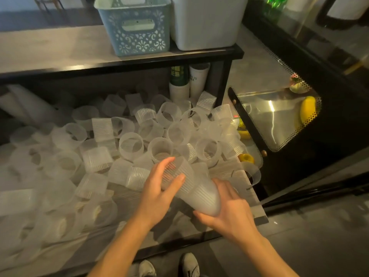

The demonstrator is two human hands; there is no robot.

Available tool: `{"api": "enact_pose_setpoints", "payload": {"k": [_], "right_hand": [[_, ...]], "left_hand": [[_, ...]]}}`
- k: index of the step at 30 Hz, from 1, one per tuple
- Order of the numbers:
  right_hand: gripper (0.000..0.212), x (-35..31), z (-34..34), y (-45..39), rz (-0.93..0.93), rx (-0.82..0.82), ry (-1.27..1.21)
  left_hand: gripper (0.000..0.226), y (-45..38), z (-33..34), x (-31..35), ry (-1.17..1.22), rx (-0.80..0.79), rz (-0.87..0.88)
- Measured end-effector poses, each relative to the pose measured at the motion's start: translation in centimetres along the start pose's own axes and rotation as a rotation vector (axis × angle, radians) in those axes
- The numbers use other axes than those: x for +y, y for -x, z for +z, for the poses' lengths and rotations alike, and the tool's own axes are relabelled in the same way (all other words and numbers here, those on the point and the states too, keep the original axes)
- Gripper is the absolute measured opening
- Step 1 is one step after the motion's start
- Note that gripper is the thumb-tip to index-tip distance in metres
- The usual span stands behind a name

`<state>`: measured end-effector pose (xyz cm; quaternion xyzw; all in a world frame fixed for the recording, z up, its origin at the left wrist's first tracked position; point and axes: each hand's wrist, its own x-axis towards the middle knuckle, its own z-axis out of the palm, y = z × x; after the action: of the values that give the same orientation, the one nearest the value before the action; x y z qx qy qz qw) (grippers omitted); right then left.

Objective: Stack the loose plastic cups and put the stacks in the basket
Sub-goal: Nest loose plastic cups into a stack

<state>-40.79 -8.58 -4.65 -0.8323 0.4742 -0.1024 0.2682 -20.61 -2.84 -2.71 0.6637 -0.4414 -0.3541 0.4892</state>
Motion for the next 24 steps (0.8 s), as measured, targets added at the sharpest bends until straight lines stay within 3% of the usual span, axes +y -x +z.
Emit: {"api": "enact_pose_setpoints", "payload": {"k": [8,11,16,19,22,24], "right_hand": [[0.090,0.1,-0.1,-0.1,-0.027,-0.032,-0.036],[0.091,-0.3,-0.1,-0.2,-0.023,-0.011,-0.076],[0.092,-1.0,0.3,-0.2,-0.050,0.031,-0.095],[0.092,-0.9,0.7,0.1,-0.044,0.020,-0.095],[0.097,-0.4,0.5,0.4,-0.010,-0.015,-0.068],[0.098,0.0,-0.1,0.5,0.018,-0.015,-0.058]], "left_hand": [[0.067,-0.1,0.6,0.3,0.049,-0.033,-0.003],[0.067,-0.2,0.9,0.6,-0.026,-0.078,0.044],[0.087,1.2,1.8,-0.2,-0.197,-0.160,0.041],[0.075,1.6,1.5,-0.1,0.017,-0.241,-0.076],[0.068,0.5,1.3,-1.0,0.209,-0.017,-0.193],[0.067,-0.7,1.6,-1.8,0.137,0.165,-0.277]]}}
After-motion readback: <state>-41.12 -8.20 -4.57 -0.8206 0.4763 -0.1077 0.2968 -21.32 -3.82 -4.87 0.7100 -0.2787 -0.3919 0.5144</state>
